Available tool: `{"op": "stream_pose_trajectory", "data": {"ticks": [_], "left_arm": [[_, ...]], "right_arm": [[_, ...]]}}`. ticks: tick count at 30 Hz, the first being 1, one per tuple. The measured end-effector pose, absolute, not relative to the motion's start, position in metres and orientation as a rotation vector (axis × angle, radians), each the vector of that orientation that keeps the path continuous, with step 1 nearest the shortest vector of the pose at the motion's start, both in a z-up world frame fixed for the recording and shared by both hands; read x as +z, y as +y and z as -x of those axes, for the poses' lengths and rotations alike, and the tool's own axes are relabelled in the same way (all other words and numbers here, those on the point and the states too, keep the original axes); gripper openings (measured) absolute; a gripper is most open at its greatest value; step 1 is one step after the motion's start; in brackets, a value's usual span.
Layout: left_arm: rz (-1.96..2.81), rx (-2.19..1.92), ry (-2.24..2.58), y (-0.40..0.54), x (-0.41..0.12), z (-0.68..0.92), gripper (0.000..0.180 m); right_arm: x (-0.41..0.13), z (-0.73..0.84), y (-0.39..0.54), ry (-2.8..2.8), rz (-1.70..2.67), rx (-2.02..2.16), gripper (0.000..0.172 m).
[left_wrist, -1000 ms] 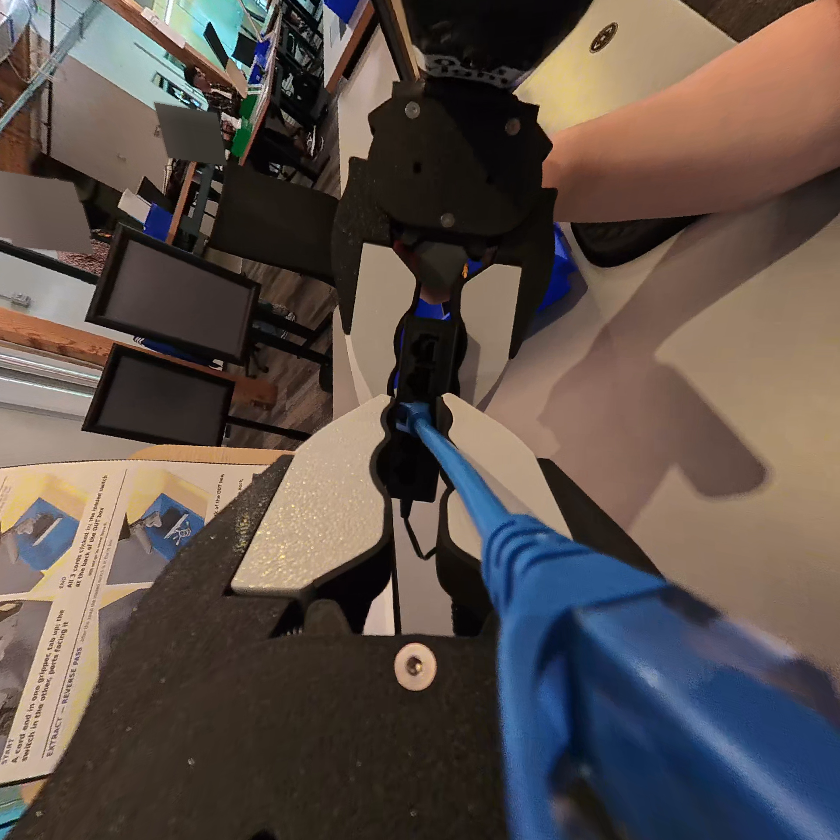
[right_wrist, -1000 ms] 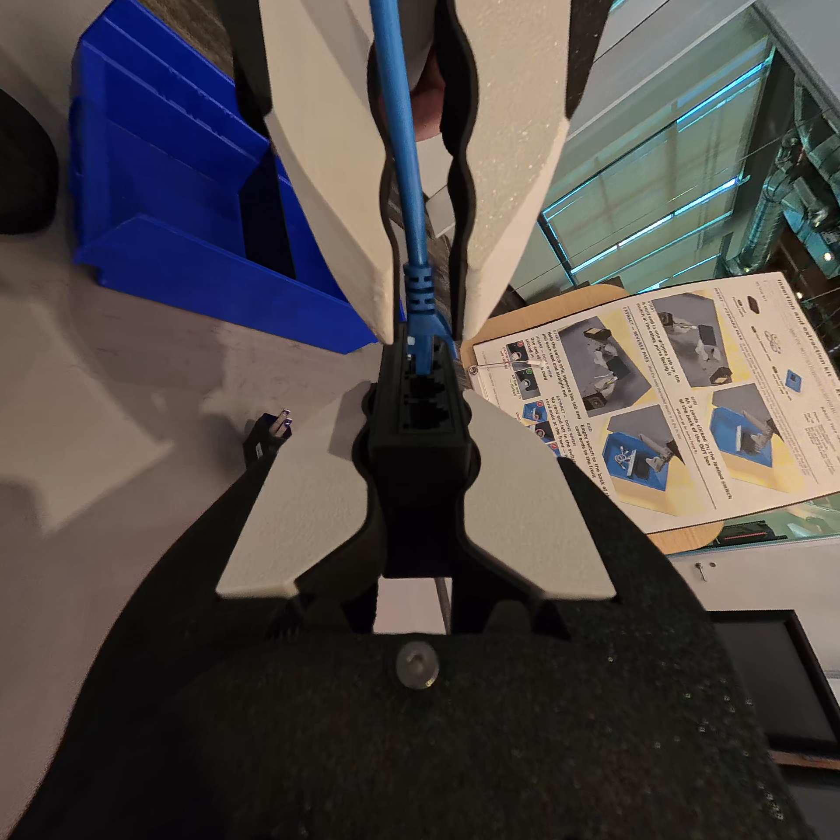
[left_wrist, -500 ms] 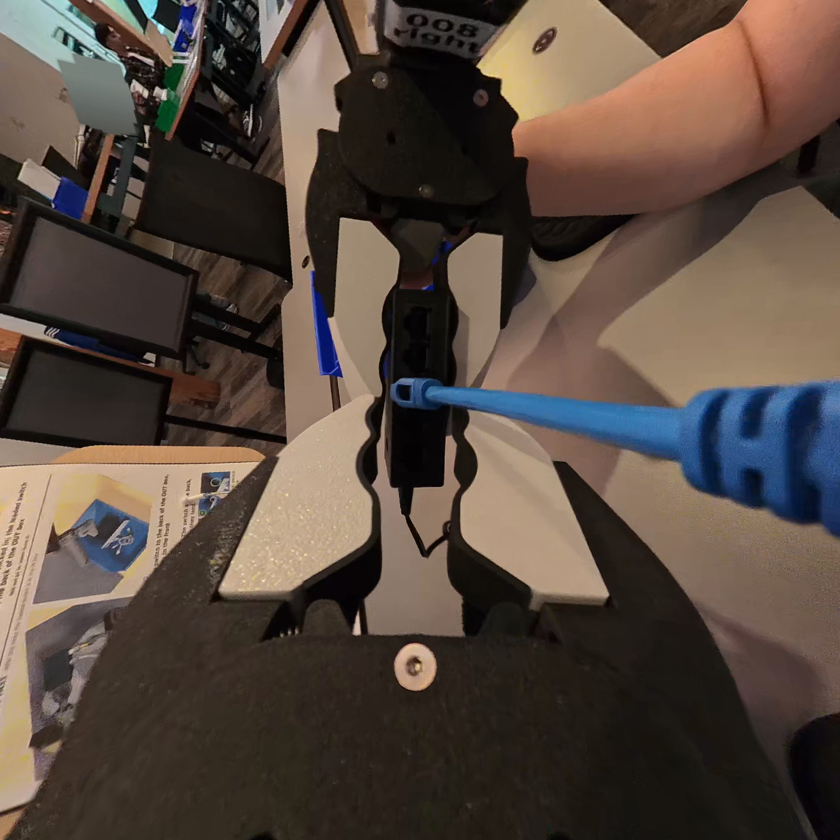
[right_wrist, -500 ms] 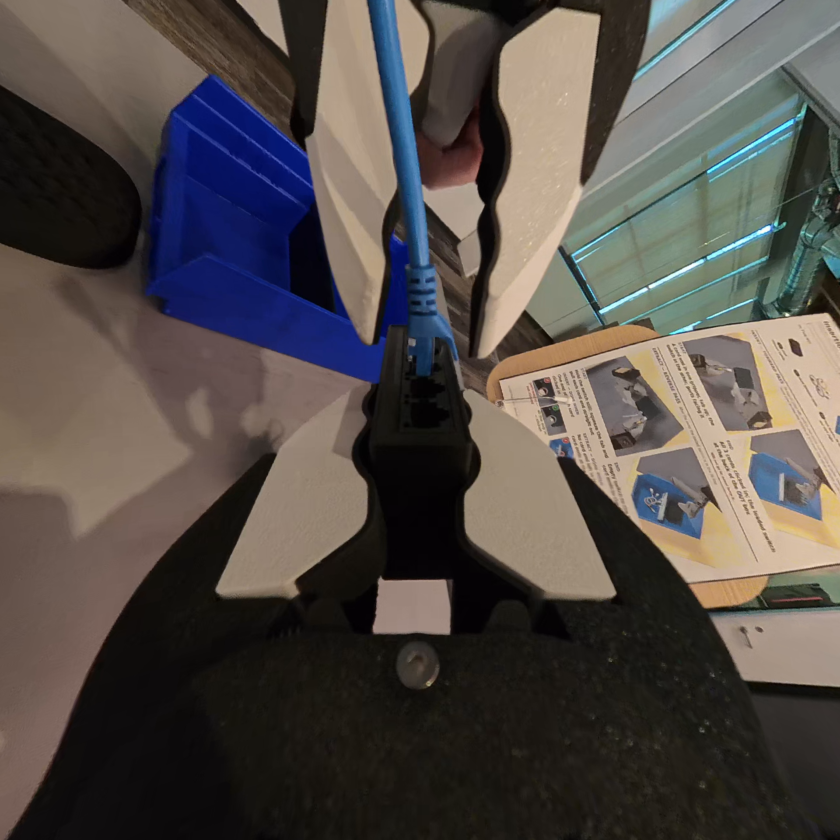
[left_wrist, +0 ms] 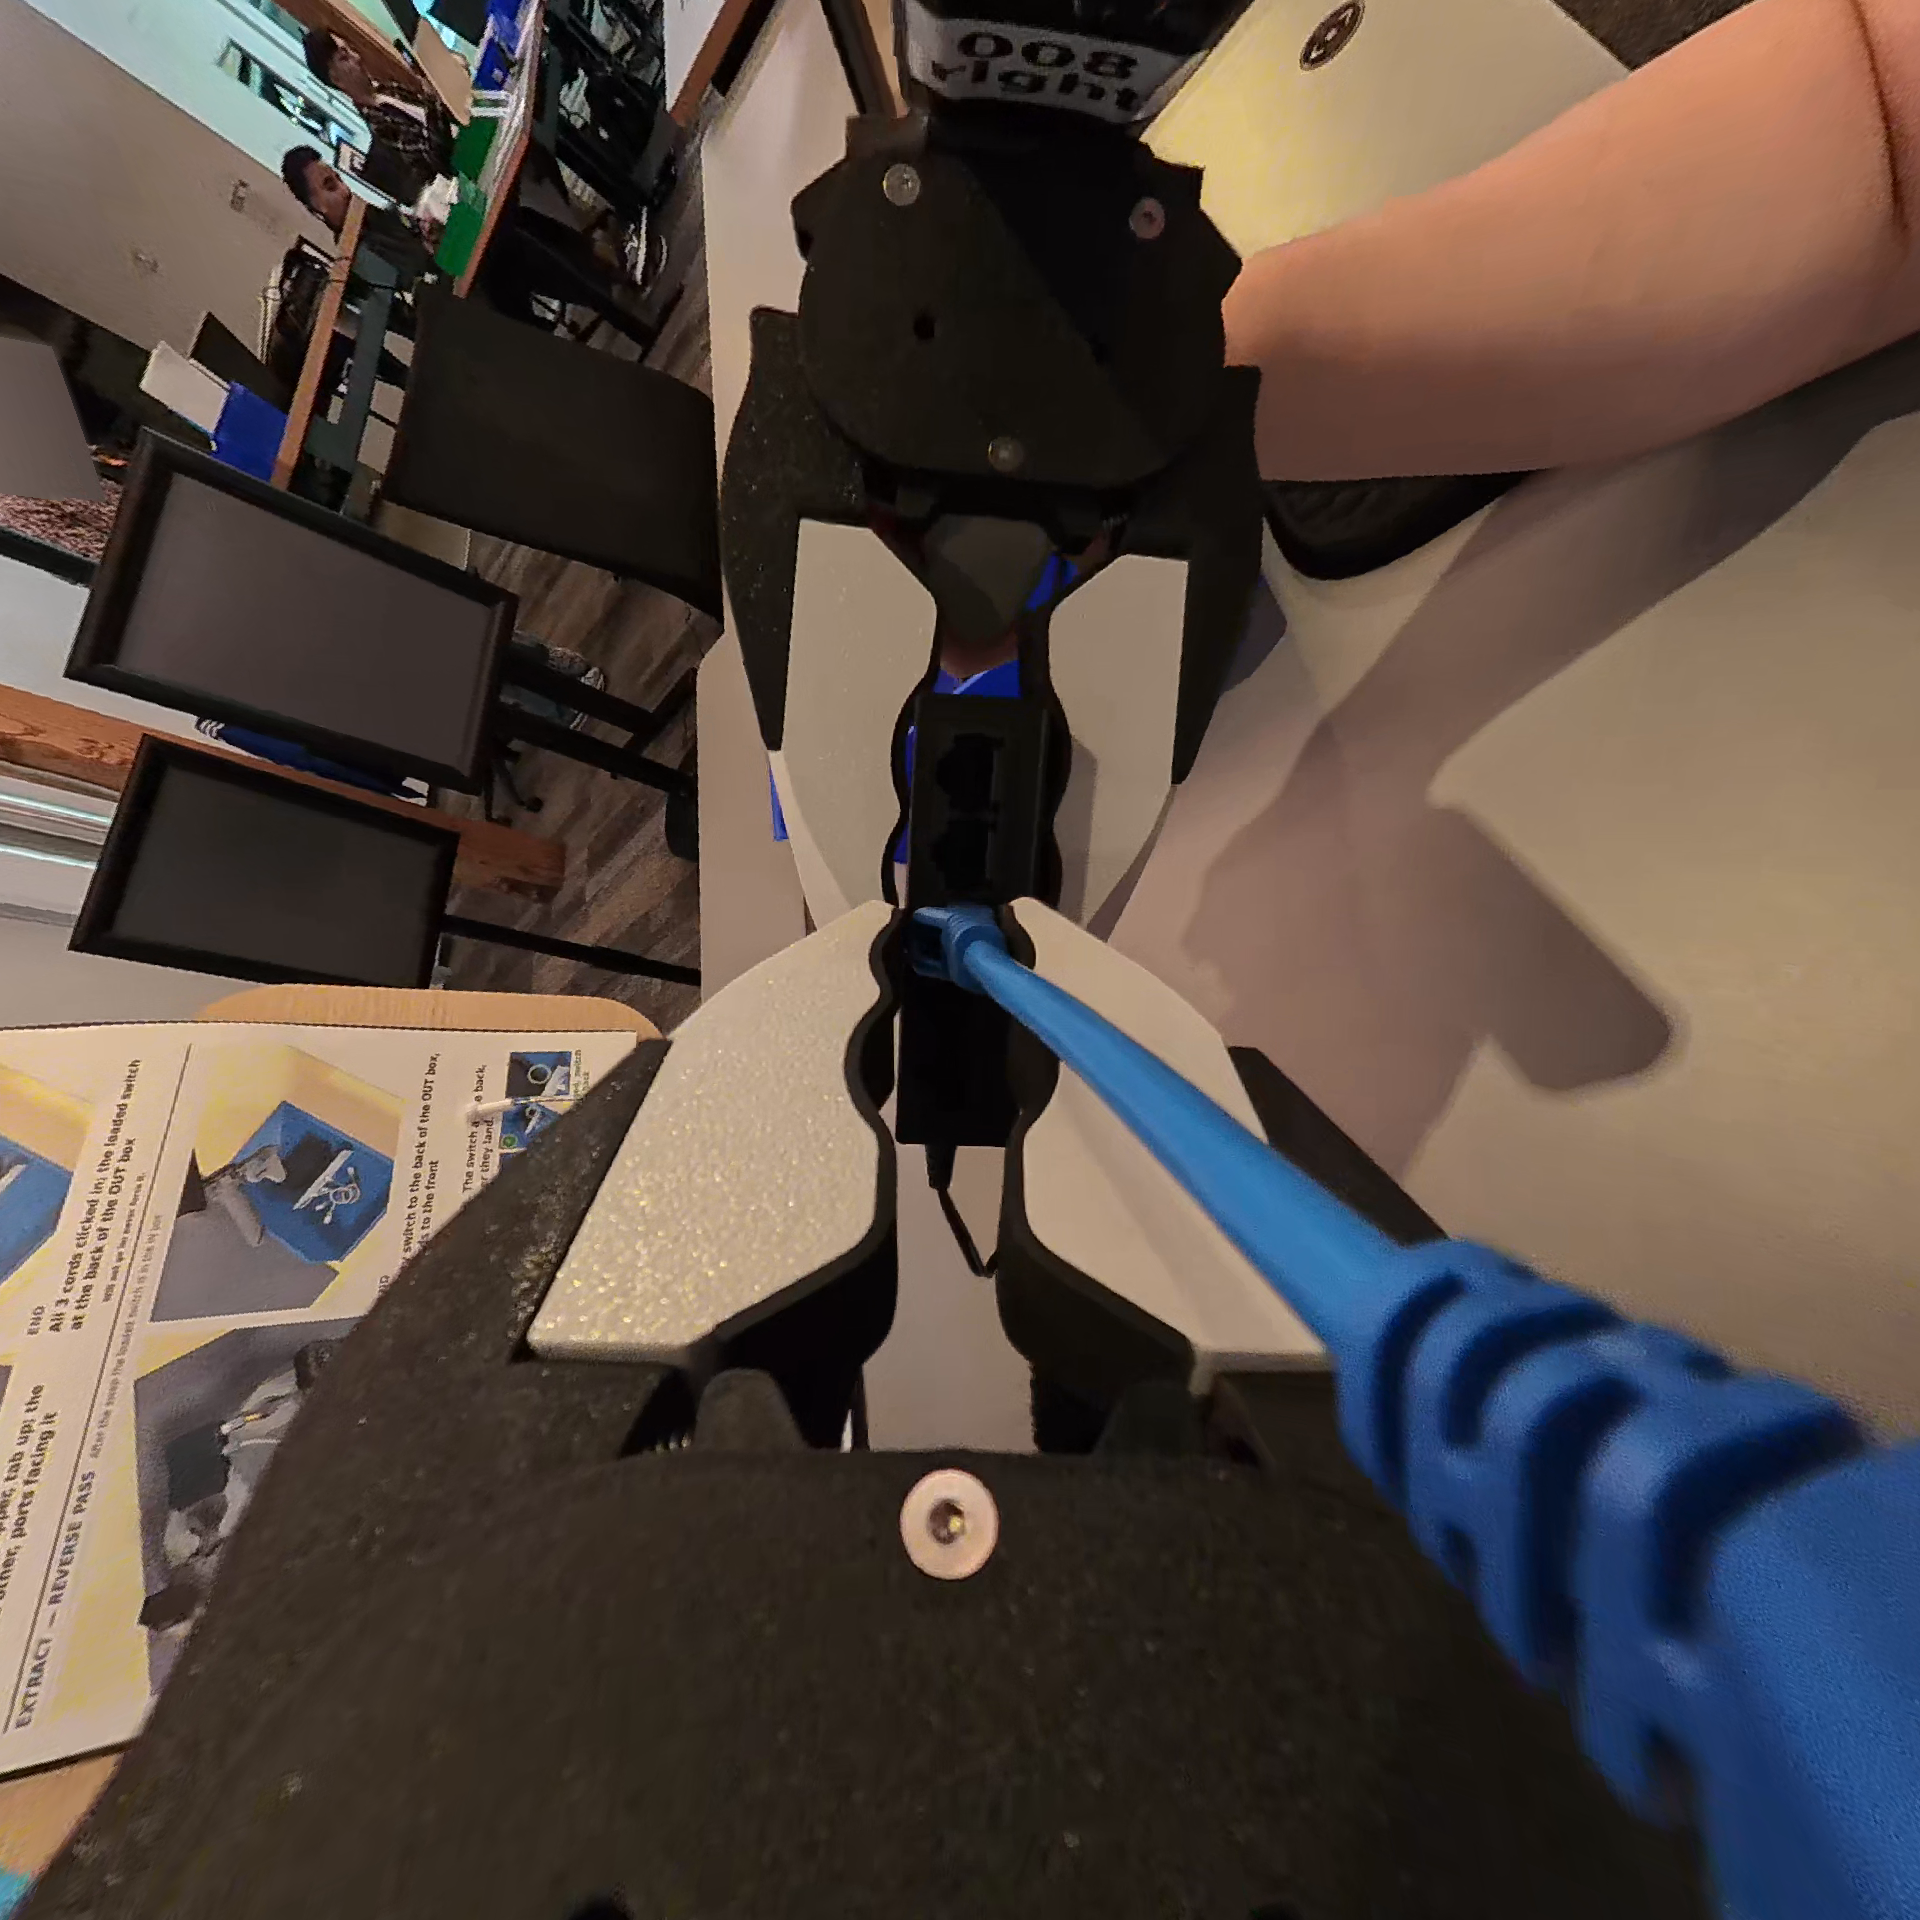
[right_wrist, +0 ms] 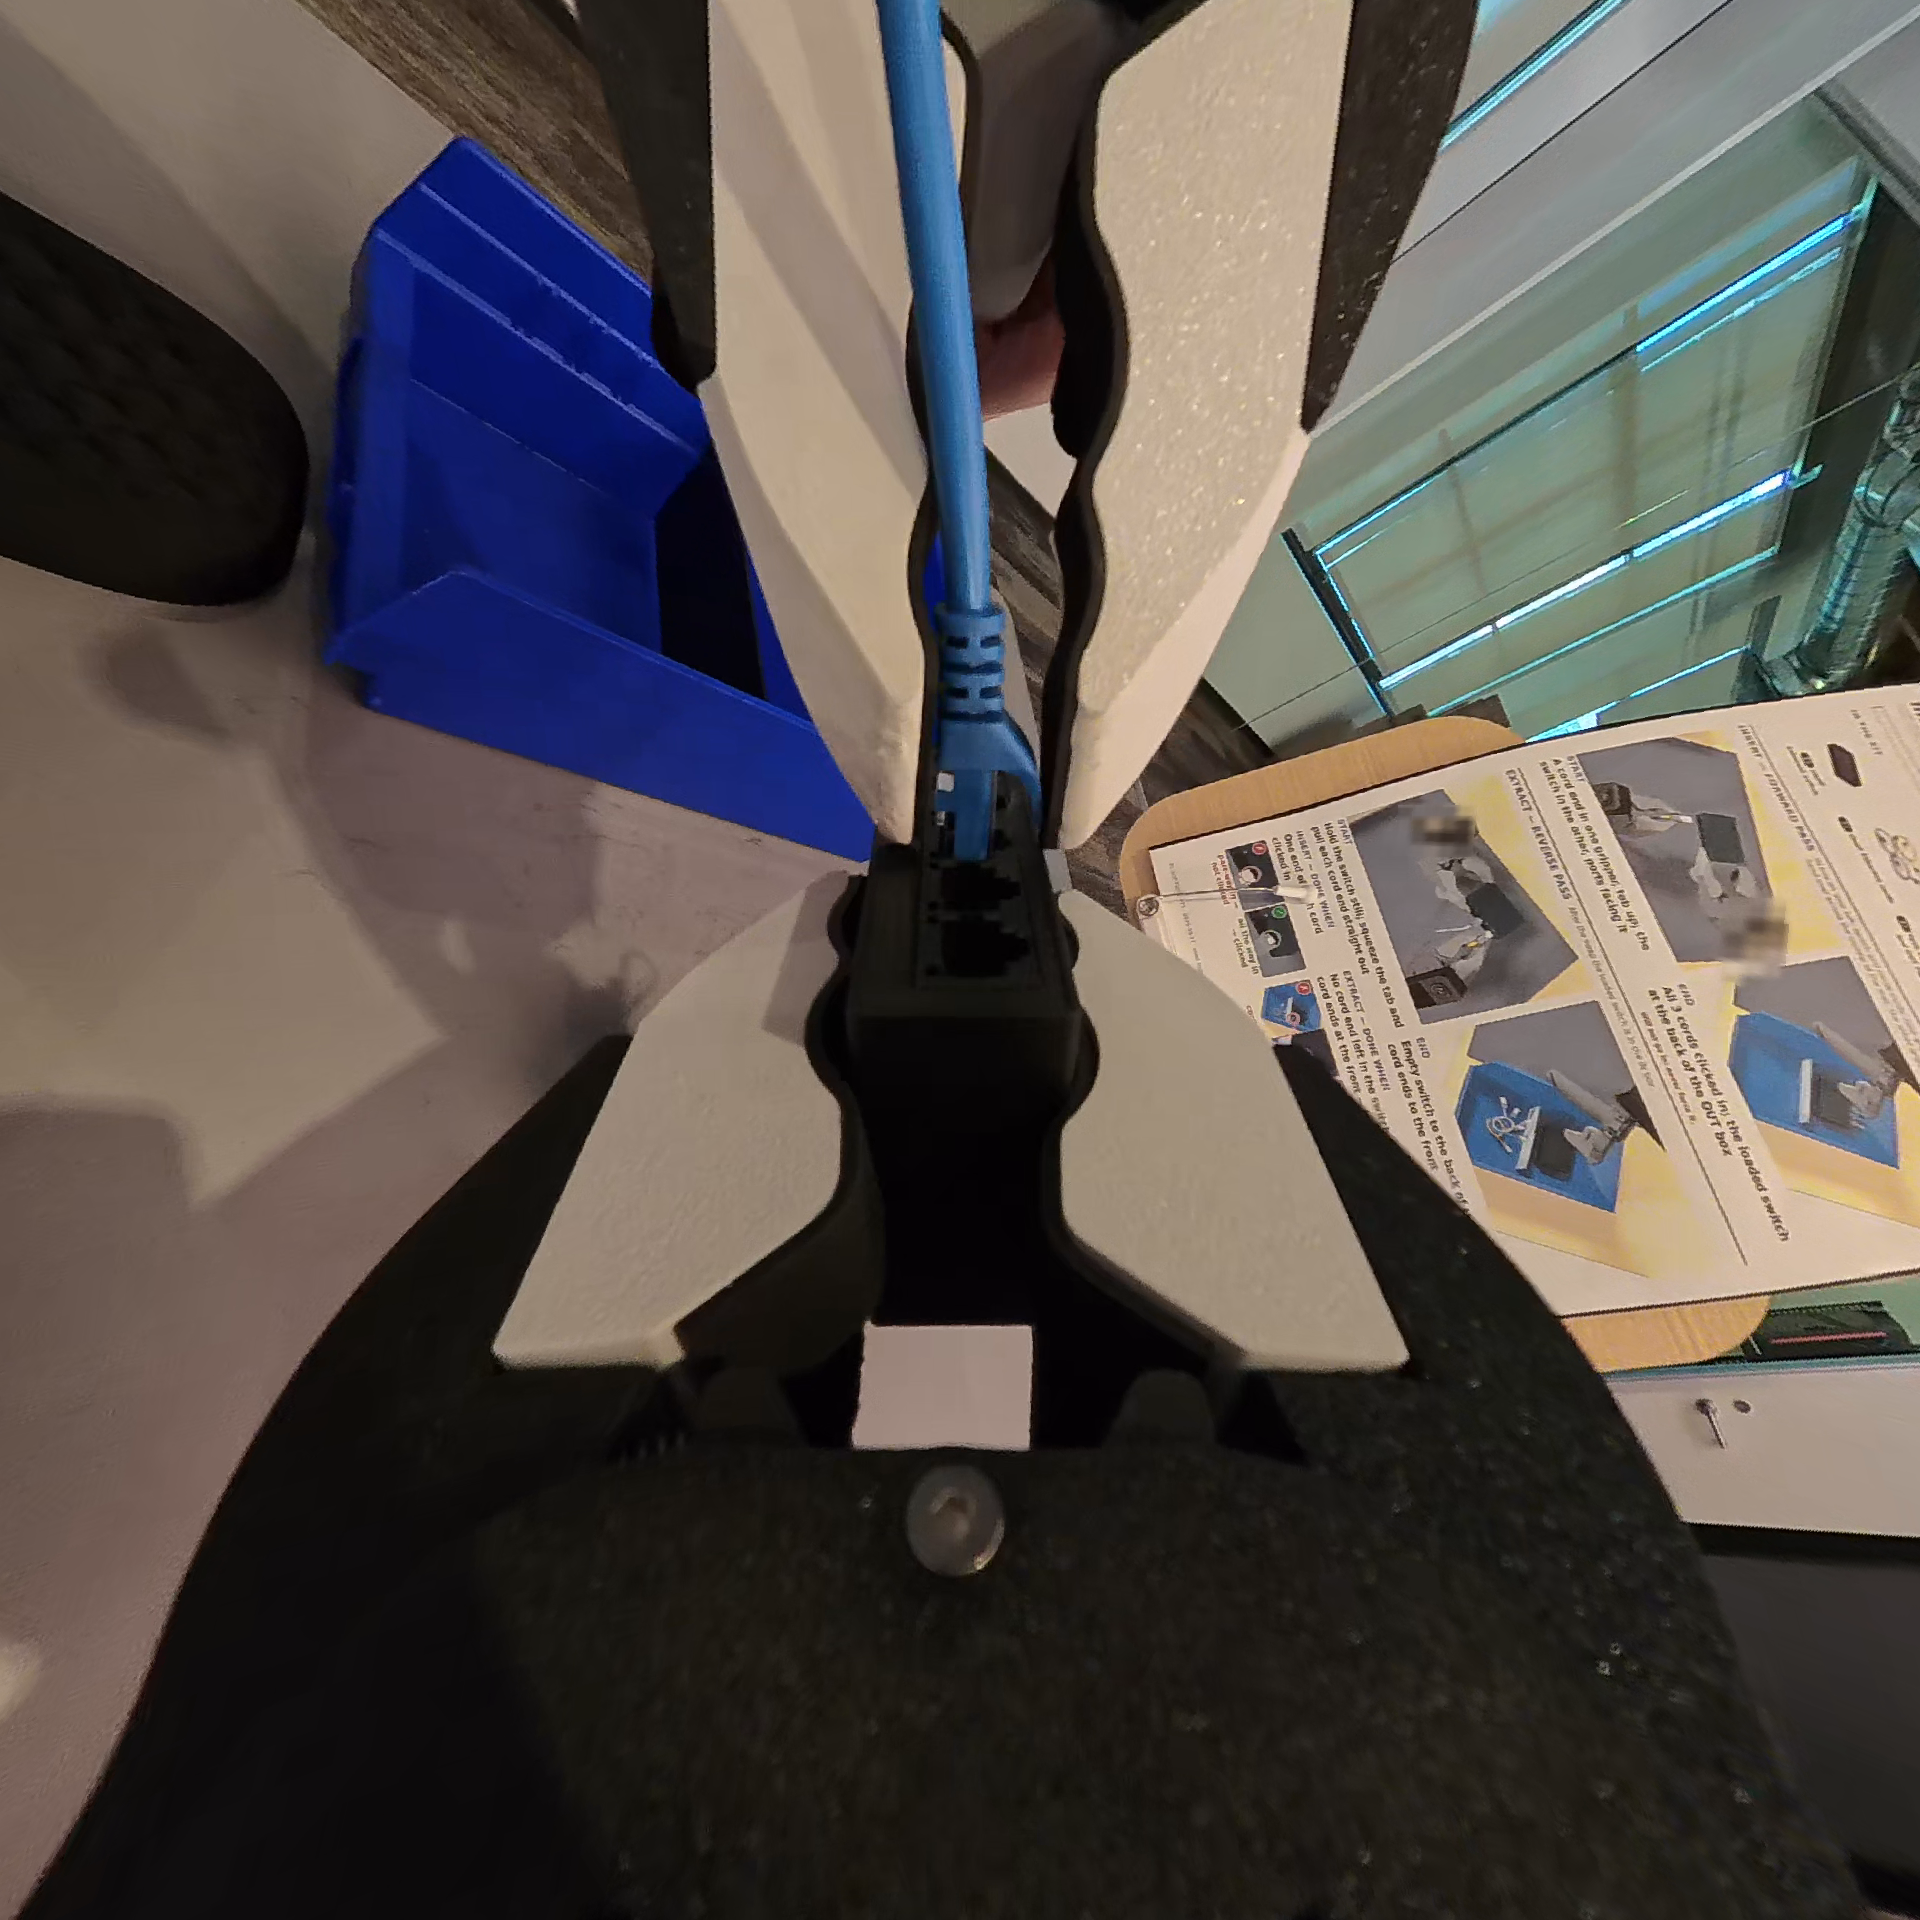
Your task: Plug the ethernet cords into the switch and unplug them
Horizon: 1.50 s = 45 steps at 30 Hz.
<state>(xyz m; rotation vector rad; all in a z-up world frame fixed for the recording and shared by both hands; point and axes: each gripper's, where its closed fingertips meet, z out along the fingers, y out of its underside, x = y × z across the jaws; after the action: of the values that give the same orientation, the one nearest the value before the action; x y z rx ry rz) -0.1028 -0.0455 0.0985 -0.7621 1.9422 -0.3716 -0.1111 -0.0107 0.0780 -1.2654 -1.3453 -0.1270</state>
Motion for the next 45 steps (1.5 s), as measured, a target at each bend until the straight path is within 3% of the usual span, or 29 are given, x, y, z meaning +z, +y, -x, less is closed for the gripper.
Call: {"op": "stream_pose_trajectory", "data": {"ticks": [33,45], "left_arm": [[0.732,-0.232,2.054,-0.035,0.072,0.124,0.014],[0.925,-0.320,1.928,-0.030,0.079,0.121,0.012]], "right_arm": [[0.050,0.131,-0.008,-1.443,1.357,-0.063,0.030],[0.056,0.129,-0.002,-1.364,1.368,0.010,0.031]]}}
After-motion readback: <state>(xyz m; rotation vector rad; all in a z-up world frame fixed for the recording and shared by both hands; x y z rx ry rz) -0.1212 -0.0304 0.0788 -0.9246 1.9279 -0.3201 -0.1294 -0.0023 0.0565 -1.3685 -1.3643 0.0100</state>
